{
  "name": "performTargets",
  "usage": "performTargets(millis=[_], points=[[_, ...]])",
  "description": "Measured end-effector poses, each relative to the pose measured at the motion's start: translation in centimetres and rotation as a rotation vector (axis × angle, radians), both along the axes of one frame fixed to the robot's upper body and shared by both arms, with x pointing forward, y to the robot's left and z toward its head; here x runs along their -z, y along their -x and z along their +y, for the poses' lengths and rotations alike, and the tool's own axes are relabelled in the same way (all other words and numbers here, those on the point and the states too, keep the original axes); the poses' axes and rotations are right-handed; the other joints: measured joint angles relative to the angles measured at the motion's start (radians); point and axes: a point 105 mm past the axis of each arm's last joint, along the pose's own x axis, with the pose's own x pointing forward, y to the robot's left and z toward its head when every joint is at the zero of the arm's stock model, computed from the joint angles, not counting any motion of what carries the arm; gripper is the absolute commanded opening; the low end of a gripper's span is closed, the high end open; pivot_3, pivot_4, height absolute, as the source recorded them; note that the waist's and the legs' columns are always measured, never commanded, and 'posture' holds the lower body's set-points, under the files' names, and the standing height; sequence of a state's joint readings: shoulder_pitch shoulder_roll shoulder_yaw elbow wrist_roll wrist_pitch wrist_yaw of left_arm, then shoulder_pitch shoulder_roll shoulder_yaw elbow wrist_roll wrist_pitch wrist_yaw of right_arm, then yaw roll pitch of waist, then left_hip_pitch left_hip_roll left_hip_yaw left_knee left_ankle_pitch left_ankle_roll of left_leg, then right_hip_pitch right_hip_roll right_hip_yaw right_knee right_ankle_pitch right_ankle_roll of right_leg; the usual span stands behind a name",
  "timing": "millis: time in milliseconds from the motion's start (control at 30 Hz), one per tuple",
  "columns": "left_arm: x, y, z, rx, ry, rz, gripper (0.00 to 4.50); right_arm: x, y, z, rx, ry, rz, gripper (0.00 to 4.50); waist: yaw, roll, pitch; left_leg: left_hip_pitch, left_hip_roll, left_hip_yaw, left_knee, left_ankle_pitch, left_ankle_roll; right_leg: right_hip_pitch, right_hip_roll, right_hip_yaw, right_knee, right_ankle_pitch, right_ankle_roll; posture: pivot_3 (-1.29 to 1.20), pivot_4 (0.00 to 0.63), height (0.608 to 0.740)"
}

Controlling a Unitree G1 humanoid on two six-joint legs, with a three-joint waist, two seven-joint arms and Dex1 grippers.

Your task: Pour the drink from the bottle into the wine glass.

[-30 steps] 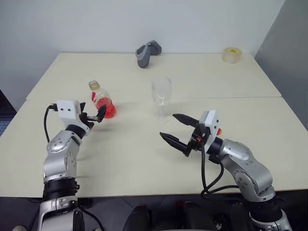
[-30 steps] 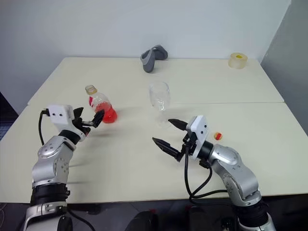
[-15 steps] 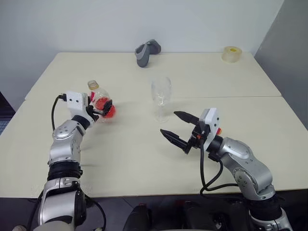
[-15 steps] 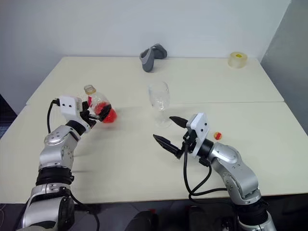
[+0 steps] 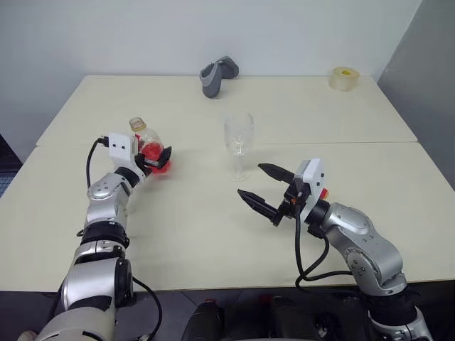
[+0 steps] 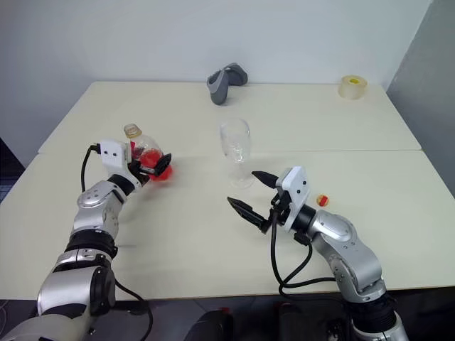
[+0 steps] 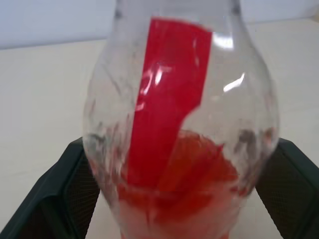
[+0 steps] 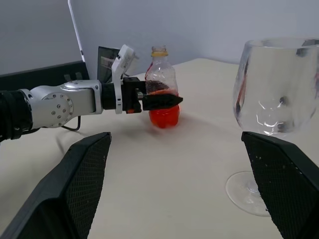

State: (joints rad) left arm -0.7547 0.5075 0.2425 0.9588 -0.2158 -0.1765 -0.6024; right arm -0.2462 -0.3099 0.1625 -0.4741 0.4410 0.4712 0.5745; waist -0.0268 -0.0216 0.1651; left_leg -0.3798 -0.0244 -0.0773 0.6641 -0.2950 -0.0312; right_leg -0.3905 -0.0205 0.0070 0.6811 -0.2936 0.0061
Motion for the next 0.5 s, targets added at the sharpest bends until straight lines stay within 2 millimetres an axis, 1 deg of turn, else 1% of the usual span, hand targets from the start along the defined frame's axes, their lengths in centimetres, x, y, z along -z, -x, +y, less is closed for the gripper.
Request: performTargets(millis=[133, 167, 233, 333, 500], points=[[-0.10, -0.22, -0.10, 0.001, 0.002, -0.008, 4.50, 0.04, -0.13, -0.07, 0.015, 0.005, -0.002, 4.46, 0.000, 0.000, 0.000, 0.000, 0.000, 0.000, 0.000, 0.000, 0.000, 0.000, 0.000, 0.000, 0.000, 0.000, 0.000, 0.00, 0.150, 0.740], [-0.07, -0.26, -0.14, 0.003, 0.004, -0.006, 4.10, 0.05, -0.15, -0.08, 0.017, 0.008, -0.003, 4.50, 0.000, 0.000, 0.000, 0.000, 0.000, 0.000, 0.000, 0.000, 0.000, 0.000, 0.000, 0.000, 0.000, 0.000, 0.000, 0.00, 0.150, 0.740], [0.02, -0.31, -0.18, 0.007, 0.008, -0.001, 3.65, 0.09, -0.18, -0.08, 0.020, 0.013, -0.005, 4.50, 0.000, 0.000, 0.000, 0.000, 0.000, 0.000, 0.000, 0.000, 0.000, 0.000, 0.000, 0.000, 0.000, 0.000, 0.000, 0.00, 0.150, 0.740], [0.03, -0.30, -0.24, 0.014, 0.008, -0.002, 2.63, 0.12, -0.17, 0.01, 0.019, 0.018, -0.008, 4.50, 0.000, 0.000, 0.000, 0.000, 0.000, 0.000, 0.000, 0.000, 0.000, 0.000, 0.000, 0.000, 0.000, 0.000, 0.000, 0.00, 0.150, 0.740], [0.06, -0.31, -0.22, 0.015, 0.011, -0.001, 1.57, 0.11, -0.17, 0.04, 0.018, 0.019, -0.008, 4.50, 0.000, 0.000, 0.000, 0.000, 0.000, 0.000, 0.000, 0.000, 0.000, 0.000, 0.000, 0.000, 0.000, 0.000, 0.000, 0.00, 0.150, 0.740]])
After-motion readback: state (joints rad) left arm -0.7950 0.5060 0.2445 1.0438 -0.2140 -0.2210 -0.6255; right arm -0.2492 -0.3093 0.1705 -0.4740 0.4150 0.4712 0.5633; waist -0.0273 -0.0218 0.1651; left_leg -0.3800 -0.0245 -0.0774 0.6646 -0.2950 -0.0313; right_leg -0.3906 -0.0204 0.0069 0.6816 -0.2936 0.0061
